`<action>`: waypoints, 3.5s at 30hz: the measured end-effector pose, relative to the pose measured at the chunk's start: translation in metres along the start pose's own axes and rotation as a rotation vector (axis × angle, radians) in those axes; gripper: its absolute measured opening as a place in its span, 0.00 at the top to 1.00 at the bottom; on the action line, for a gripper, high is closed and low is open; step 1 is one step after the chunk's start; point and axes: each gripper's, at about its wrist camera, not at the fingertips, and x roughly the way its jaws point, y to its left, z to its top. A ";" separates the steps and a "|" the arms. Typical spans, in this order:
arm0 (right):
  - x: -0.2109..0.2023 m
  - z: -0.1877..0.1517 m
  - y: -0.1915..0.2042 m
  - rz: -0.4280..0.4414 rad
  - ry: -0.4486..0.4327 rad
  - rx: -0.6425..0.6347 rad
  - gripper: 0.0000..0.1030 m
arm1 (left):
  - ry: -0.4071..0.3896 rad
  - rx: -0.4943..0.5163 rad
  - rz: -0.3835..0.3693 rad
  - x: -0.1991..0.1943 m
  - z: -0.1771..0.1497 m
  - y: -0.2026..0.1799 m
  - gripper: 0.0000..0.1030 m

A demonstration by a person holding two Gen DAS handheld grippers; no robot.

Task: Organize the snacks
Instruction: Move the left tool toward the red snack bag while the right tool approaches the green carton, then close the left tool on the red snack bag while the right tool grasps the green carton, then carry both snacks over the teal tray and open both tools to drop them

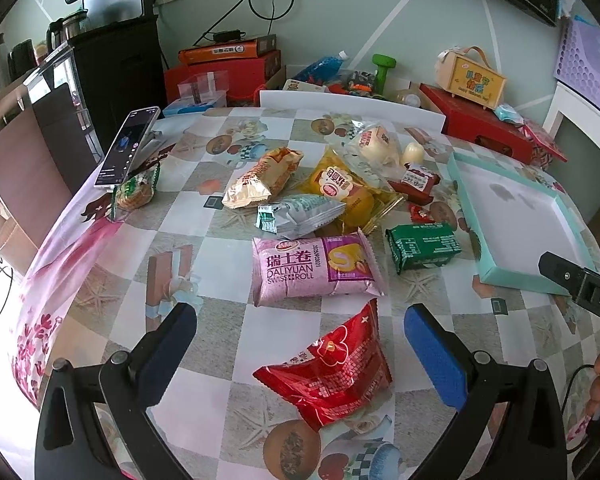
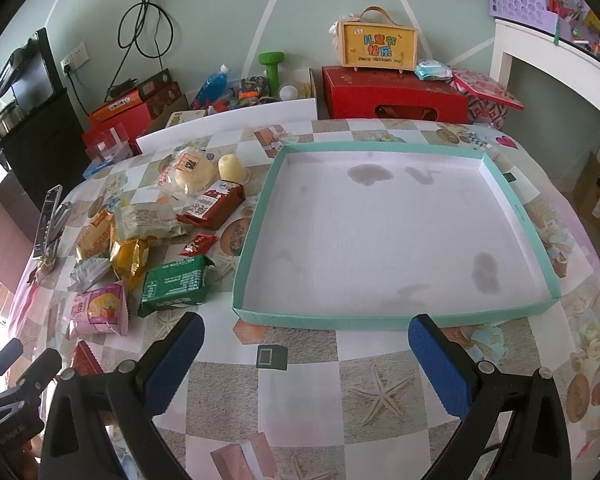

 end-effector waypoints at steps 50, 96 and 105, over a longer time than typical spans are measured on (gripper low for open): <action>0.041 0.010 0.090 0.256 -0.028 -0.127 0.00 | 0.094 -0.043 -0.060 0.034 -0.017 0.002 0.25; 0.027 0.046 0.028 0.049 -0.221 -0.021 0.34 | -0.058 -0.002 -0.116 0.013 0.067 -0.043 0.25; 0.031 0.051 -0.080 -0.109 -0.225 0.267 0.34 | -0.078 0.070 -0.200 0.027 0.095 -0.110 0.25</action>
